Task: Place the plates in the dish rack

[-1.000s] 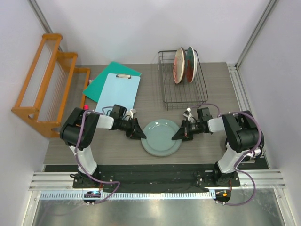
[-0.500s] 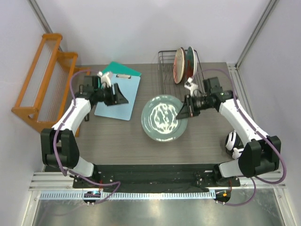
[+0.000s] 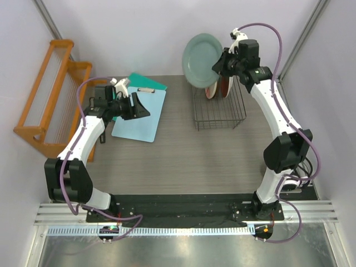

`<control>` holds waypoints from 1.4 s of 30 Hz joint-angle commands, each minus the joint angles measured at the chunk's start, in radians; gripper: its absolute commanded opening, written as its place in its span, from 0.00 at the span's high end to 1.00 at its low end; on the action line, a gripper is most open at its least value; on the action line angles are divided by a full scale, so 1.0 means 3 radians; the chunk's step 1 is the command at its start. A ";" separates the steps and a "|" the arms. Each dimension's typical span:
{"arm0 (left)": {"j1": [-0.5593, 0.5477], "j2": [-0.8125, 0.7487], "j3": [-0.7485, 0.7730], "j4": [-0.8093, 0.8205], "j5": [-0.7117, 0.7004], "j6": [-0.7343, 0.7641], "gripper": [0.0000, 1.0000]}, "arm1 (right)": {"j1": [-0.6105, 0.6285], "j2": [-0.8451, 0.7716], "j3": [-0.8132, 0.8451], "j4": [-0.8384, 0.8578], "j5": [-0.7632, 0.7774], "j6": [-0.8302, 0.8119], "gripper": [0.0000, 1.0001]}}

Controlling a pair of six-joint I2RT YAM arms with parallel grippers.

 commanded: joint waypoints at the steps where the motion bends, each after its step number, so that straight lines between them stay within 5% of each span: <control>1: -0.0006 -0.0271 -0.0213 0.0162 0.0041 -0.0081 0.41 | 0.0287 -0.0028 0.0268 0.0853 0.1405 0.0033 0.99; 14: -0.0006 -0.0373 -0.0509 0.0315 0.0077 -0.0121 0.41 | 0.0819 0.0437 0.0493 0.1497 0.3200 -0.0550 0.99; 42: -0.0006 -0.0164 -0.0459 0.0377 0.0041 -0.0178 0.41 | 0.0722 0.1153 0.0657 0.1385 0.3349 -0.0766 0.99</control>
